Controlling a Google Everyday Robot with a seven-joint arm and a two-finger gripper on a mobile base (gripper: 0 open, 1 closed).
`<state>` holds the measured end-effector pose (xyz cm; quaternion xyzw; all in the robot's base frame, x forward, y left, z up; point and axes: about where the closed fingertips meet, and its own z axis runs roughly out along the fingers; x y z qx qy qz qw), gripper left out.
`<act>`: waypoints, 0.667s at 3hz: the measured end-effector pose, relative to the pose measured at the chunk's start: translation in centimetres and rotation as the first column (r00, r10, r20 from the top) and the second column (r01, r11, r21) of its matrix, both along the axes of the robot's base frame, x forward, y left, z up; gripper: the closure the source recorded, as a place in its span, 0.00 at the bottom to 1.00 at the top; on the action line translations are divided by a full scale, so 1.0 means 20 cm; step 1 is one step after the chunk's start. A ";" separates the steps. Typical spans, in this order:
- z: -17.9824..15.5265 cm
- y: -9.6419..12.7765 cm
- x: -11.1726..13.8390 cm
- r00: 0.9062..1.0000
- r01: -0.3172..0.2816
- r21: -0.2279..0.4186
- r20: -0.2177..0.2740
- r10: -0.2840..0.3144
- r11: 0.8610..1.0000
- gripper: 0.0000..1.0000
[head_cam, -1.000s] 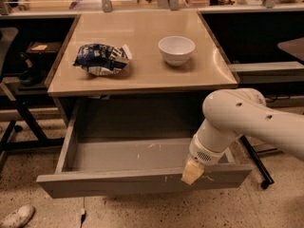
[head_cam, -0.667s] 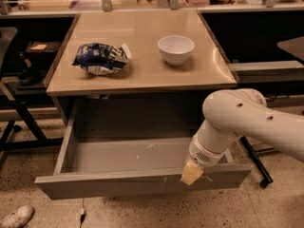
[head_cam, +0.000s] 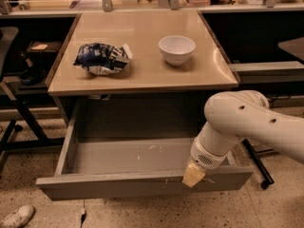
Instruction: Open top drawer
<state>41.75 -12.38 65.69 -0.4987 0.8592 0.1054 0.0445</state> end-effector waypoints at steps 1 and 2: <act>0.00 0.00 -0.05 1.000 0.020 -0.003 -0.020 -0.020 1.000 1.00; 0.00 0.00 -0.10 0.999 0.038 -0.007 -0.038 -0.038 0.999 1.00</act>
Offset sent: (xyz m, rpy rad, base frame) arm -0.1617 -0.0962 0.0596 -0.1198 0.1325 -0.2690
